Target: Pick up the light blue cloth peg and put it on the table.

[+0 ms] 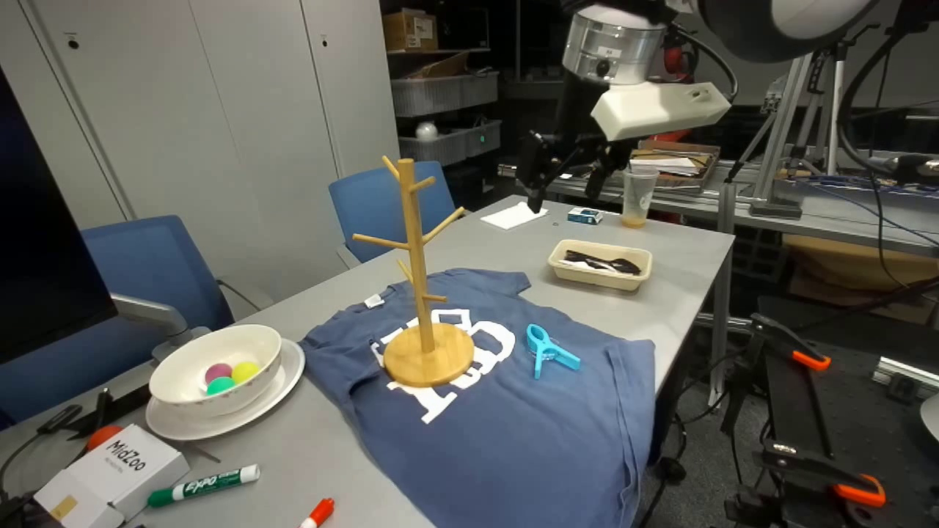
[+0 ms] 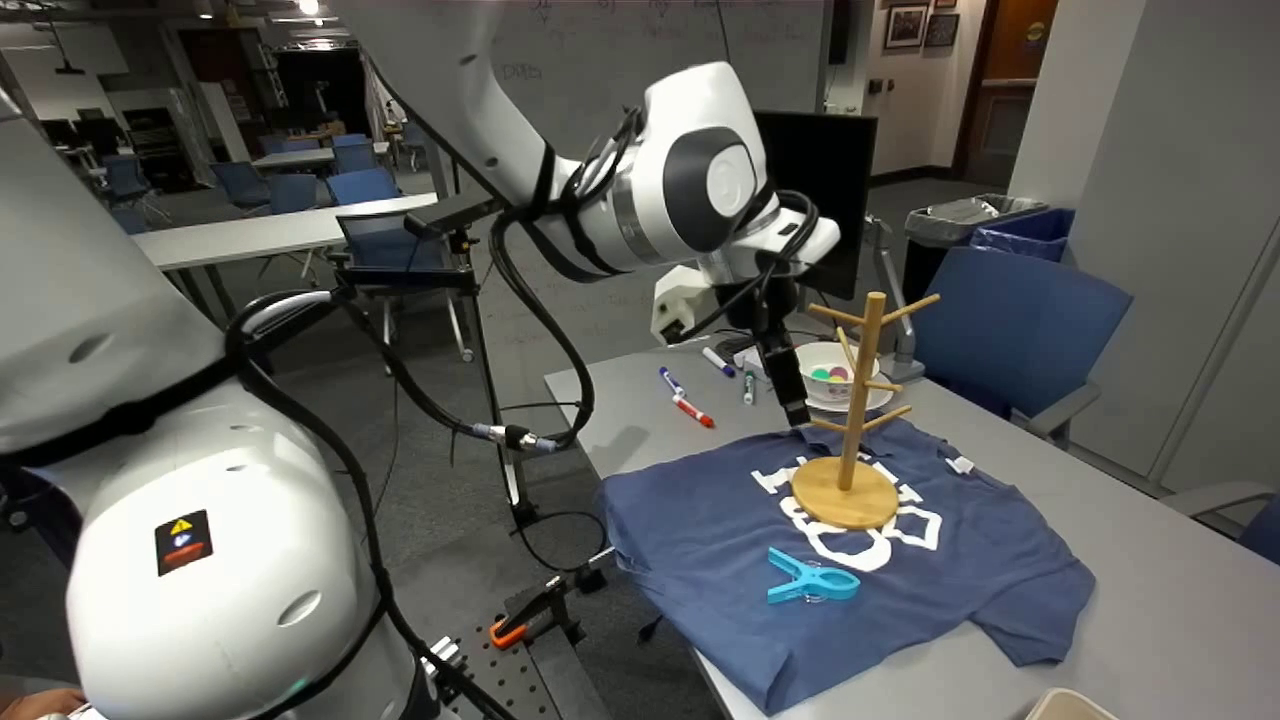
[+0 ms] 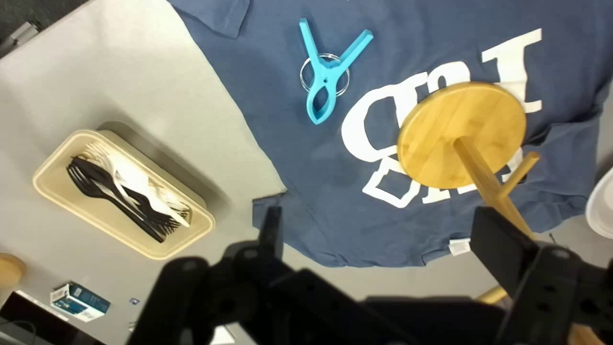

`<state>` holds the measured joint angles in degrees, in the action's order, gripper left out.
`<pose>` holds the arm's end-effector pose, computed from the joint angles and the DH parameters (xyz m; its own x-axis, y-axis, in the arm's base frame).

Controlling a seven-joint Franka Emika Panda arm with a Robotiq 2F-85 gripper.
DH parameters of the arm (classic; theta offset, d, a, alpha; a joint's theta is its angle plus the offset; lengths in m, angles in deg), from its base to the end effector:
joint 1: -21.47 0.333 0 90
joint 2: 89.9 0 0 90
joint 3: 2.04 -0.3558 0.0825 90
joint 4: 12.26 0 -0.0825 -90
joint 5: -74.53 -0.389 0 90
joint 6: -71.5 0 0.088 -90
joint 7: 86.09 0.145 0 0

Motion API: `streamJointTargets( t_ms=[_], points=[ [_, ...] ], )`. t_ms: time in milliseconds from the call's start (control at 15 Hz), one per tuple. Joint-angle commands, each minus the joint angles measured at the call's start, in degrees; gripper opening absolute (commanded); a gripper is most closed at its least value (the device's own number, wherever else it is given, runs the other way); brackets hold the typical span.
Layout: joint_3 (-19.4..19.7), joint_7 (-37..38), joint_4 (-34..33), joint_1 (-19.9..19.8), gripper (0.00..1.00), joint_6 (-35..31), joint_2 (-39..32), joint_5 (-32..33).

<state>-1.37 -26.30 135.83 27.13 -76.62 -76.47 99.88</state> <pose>0.4501 0.0386 0.3631 0.7700 -0.5338 0.3494 -0.5698 -0.8218 0.0003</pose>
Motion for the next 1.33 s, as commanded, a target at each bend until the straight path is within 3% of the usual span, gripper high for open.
streamJointTargets(
  t_ms=[0, 133, 200, 333, 1267],
  points=[
    [-5.1, -1.7, 4.8, -3.1, 1.0, 0.5, 9.1, -1.9],
    [-6.9, -2.4, 6.7, -3.8, 1.0, 0.6, 12.8, -3.0],
    [-7.7, -1.9, 3.6, -5.0, 1.0, -0.3, 7.5, -3.2],
    [-8.8, -2.1, 5.2, -5.3, 1.0, -0.3, 10.3, -3.6],
    [-8.9, -2.2, 6.3, -5.5, 1.0, -0.4, 11.5, -3.8]
  ],
)
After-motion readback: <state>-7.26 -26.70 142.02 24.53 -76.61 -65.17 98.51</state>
